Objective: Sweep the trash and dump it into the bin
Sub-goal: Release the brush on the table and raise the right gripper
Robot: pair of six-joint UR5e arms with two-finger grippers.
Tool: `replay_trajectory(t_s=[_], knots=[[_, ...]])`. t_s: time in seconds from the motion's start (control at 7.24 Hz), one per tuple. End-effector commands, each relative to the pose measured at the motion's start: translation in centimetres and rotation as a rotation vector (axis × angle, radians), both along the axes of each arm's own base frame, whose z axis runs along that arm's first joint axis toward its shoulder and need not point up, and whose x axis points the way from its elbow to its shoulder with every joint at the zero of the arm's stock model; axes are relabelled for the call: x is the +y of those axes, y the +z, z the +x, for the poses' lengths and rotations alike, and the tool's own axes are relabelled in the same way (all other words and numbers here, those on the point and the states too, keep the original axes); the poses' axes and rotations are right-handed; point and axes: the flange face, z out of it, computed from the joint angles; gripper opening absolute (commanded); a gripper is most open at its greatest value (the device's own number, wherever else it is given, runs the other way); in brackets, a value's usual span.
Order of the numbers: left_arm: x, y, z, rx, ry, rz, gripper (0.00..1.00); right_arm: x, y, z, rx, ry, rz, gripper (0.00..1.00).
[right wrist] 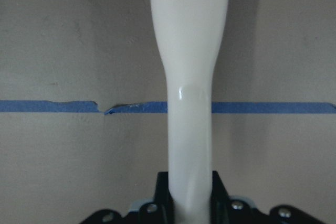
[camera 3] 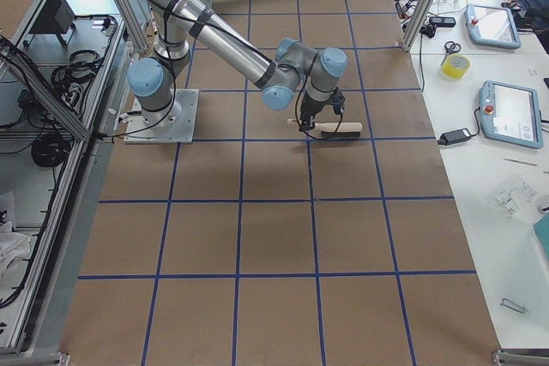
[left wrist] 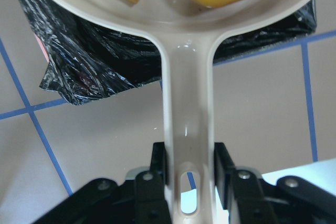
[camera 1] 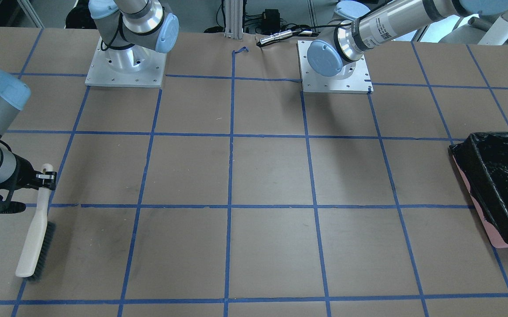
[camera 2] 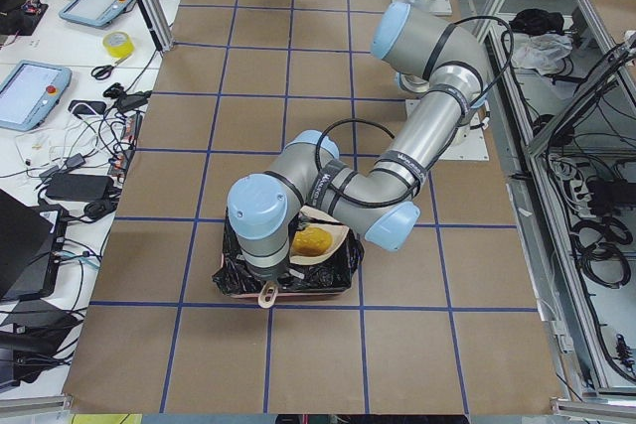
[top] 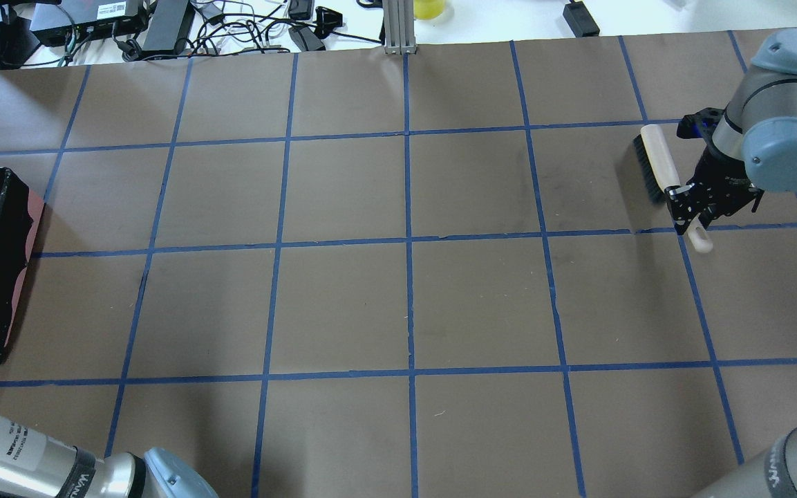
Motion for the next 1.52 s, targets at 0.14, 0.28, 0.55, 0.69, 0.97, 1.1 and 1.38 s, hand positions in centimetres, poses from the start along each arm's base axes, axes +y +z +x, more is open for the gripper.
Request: replay_trajectory(t_s=[0.14,0.28,0.55,0.69,0.97,1.1,1.38], knots=[[-1.8,0.9,-1.3,-0.065,-0.180,0.000,0.00,0.0,0.1,0.0,0.001,-0.001,-0.001,0.65],[-2.4,0.6,-1.2,-0.084,-0.225,-0.006,0.00,0.0,0.3,0.0,0.003,-0.001,-0.007,0.65],[-4.0,1.1,-2.9,-0.117,-0.306,-0.014,0.00,-0.2,4.9,0.0,0.015,-0.003,-0.064,0.77],[-5.1,1.4,-3.8,-0.140,-0.350,-0.015,0.00,0.0,10.7,0.1,0.014,-0.002,-0.076,0.89],[-5.4,1.1,-4.1,-0.159,-0.386,-0.019,0.00,1.7,22.2,1.5,0.005,0.002,-0.098,0.99],[-5.6,0.2,-3.9,-0.193,-0.401,-0.033,0.00,1.9,25.5,1.9,-0.021,-0.018,-0.108,1.00],[-5.3,-0.5,-4.8,-0.246,-0.404,-0.060,0.00,1.9,26.5,6.4,-0.022,-0.025,-0.096,1.00]])
